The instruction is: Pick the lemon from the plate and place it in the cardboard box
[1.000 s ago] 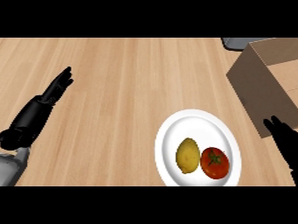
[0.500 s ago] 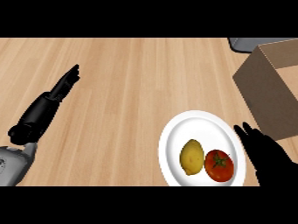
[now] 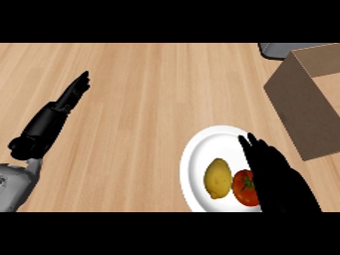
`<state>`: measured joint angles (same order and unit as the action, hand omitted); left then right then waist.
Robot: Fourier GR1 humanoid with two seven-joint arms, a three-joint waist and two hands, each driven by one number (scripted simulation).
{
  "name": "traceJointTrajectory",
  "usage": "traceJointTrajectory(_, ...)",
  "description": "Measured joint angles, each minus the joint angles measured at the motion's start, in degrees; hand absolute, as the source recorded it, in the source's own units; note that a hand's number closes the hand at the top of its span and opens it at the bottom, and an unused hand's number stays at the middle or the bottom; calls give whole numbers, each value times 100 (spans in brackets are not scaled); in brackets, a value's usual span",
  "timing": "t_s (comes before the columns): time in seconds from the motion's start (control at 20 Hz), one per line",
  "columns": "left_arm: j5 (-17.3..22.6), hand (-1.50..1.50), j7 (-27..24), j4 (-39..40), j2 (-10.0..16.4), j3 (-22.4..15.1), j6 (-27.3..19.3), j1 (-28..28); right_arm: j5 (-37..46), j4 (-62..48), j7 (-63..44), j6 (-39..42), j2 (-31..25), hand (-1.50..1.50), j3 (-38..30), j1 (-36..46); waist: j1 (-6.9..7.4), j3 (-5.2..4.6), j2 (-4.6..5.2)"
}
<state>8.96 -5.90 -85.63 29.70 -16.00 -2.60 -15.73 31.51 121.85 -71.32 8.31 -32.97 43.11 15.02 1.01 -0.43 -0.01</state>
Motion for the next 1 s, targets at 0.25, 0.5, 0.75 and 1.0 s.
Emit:
traceJointTrajectory(0.25,-25,0,-2,-1,-8,46,12,36,491,-605,1,168,629,-150,119,131,-40,7,-18)
traceJointTrajectory(0.5,-68,0,16,-25,-43,65,10,82,848,-1050,16,369,1242,-150,64,223,-73,14,-27)
traceJointTrajectory(0.75,-115,0,-13,-33,-70,111,1,141,1165,-1466,34,532,1639,-150,5,187,-93,22,-24)
traceJointTrajectory(1.0,-151,0,10,-51,-115,157,18,166,1493,-1704,78,695,2051,-150,-51,125,-107,29,-21)
